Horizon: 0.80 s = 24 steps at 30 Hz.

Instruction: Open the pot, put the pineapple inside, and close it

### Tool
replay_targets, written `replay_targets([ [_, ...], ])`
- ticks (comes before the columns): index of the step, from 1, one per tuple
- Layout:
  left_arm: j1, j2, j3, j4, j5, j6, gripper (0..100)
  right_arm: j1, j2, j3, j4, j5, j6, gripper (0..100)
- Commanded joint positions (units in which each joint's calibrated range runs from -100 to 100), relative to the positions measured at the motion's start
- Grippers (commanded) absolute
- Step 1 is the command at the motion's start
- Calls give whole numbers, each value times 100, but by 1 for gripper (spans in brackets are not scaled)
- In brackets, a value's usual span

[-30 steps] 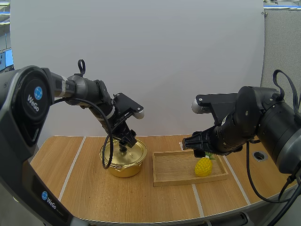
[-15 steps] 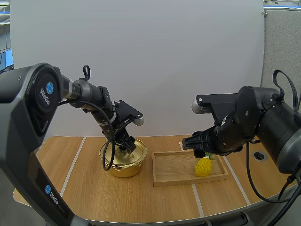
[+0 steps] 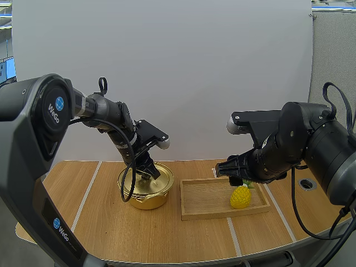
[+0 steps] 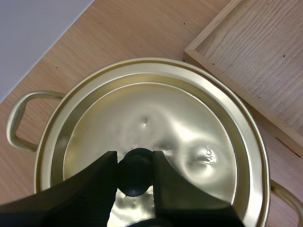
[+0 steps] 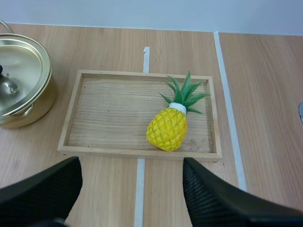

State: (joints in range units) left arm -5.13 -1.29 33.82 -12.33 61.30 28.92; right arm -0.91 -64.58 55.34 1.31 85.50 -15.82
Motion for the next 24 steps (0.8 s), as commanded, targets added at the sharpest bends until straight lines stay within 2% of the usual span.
replay_targets([
  [1, -22, -120, -279, 103, 392, -371, 0, -22, -11, -30, -55, -46, -3, 100],
  [7, -22, -763, -1108, 147, 1058, -578, 0, -22, -11, -30, -55, -46, -3, 100],
  [16, -22, -1961, -3130, 191, 1884, -806, 0, -22, -11, -30, -55, -46, -3, 100],
  [24, -22, -2347, -4944, 199, 2200, -926, 0, -22, -11, -30, -55, -46, -3, 100],
])
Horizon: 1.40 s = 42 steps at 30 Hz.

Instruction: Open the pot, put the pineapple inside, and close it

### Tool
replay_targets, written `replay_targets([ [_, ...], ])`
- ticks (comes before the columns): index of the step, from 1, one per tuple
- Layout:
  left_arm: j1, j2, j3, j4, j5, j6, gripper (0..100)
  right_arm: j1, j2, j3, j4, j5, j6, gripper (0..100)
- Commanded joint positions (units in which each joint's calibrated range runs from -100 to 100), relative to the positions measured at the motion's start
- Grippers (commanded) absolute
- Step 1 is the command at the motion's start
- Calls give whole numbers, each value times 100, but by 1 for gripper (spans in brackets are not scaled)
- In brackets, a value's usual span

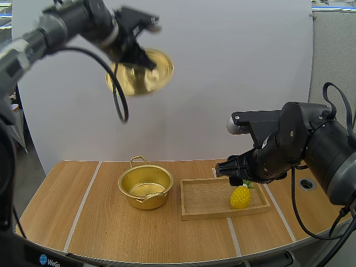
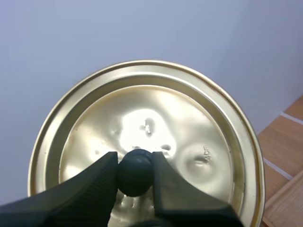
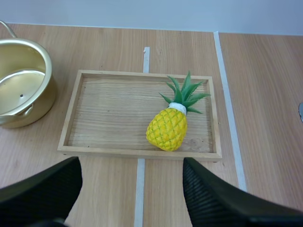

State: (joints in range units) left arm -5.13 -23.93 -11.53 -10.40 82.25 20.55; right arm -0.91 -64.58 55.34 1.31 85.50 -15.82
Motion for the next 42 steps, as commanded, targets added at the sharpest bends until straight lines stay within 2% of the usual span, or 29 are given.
replay_targets([
  [1, -22, -111, -640, 7, 105, -113, 0, -22, -11, -30, -55, -46, -3, 100],
  [7, -22, -109, -1854, 7, -58, -200, 0, -22, -11, -30, -55, -46, -3, 100],
  [12, -22, -163, -2361, 36, -1105, -200, 0, -22, -11, -30, -55, -46, -3, 100],
  [19, -22, -331, -2463, 36, -2537, -200, 0, -22, -11, -30, -55, -46, -3, 100],
  [28, -22, -354, -2463, 36, -2728, -200, 0, -22, -11, -30, 178, -321, 41, 100],
  [35, -22, -354, -2463, 36, -2728, -200, 0, -22, 122, -30, -62, -304, 996, 100],
  [38, -22, -354, -2463, 36, -2728, -200, 0, -22, 560, -30, -266, -344, 1412, 100],
  [42, -22, -354, -2463, 36, -2728, -200, 0, -22, 1490, -30, -893, -588, 2284, 100],
])
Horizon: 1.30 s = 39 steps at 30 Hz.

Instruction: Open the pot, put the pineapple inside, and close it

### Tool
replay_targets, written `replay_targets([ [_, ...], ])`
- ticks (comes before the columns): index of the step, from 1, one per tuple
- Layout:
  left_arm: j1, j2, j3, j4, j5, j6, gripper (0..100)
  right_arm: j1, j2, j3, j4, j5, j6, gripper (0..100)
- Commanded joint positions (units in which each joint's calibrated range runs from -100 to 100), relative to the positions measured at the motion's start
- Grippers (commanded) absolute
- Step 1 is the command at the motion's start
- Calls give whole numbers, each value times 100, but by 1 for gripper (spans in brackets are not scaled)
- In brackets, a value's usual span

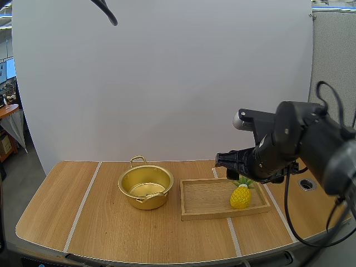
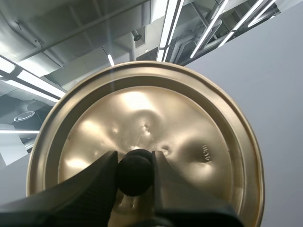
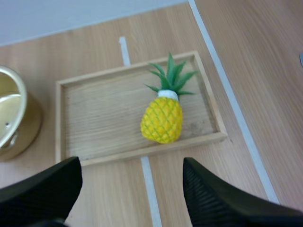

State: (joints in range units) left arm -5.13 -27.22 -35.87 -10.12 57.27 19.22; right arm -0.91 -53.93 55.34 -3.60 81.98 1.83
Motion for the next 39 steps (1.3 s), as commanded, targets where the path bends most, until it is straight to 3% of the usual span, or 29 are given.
replay_targets([
  [1, -22, -25, -30, 7, -231, -66, 0, -22, 694, -30, -530, -334, 734, 100],
  [5, -22, -25, -30, 7, -231, -66, 0, -22, 1609, -30, -808, -575, 1174, 100],
  [10, -22, -25, -30, 7, -231, -66, 0, -22, 2286, -41, -822, -959, 1249, 100],
  [16, -22, -25, -30, 7, -231, -66, 0, -22, 2399, -111, -876, -1554, 1388, 100],
  [28, -22, -25, -30, 7, -231, -66, 0, -22, 3332, -1096, -913, -1467, 1718, 100],
  [39, -22, -25, -30, 7, -231, -66, 0, -22, 3957, -1099, -936, -1620, 1895, 100],
])
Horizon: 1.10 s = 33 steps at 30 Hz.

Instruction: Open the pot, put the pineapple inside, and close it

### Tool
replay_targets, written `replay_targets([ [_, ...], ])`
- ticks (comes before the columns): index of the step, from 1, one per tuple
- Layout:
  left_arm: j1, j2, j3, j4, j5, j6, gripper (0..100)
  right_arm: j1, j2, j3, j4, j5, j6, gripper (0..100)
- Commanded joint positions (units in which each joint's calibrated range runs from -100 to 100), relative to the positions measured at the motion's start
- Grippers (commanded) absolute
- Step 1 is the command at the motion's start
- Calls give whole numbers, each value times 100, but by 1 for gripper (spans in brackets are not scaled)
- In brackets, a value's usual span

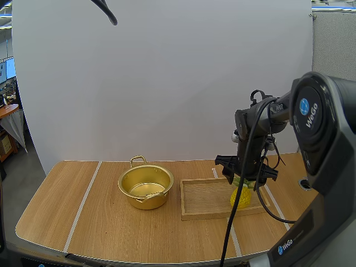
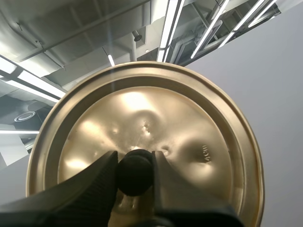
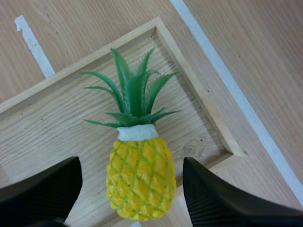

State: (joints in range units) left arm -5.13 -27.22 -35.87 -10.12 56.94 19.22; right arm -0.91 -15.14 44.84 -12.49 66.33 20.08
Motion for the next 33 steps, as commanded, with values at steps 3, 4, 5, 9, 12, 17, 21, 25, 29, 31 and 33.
replay_targets([
  [3, -22, -25, -30, 7, -197, -66, 0, -22, 256, -50, -104, -145, 132, 100],
  [4, -22, -25, -30, 7, -197, -66, 0, -22, 328, -50, -133, -169, 171, 100],
  [5, -22, -25, -30, 7, -197, -66, 0, -22, 393, -50, -146, -188, 199, 100],
  [9, -22, -25, -30, 7, -197, -66, 0, -22, 634, -50, -156, -304, 199, 100],
  [12, -22, -25, -30, 7, -197, -66, 0, -22, 815, -50, -156, -360, 199, 100],
  [17, -22, -25, -30, 7, -197, -66, 0, -22, 1027, -50, -156, -378, 199, 100],
  [21, -22, -25, -30, 7, -197, -66, 0, -22, 1083, -50, -168, -378, 199, 100],
  [25, -22, -25, -30, 7, -197, -66, 0, -22, 1042, -50, -168, -378, 189, 75],
  [29, -22, -25, -30, 7, -197, -66, 0, -22, 992, -50, -168, -378, 179, 28],
  [31, -22, -25, -30, 7, -197, -66, 0, -22, 964, -50, -168, -378, 179, 12],
  [33, -22, -25, -30, 7, -197, -66, 0, -22, 884, -50, -168, -358, 190, 0],
])
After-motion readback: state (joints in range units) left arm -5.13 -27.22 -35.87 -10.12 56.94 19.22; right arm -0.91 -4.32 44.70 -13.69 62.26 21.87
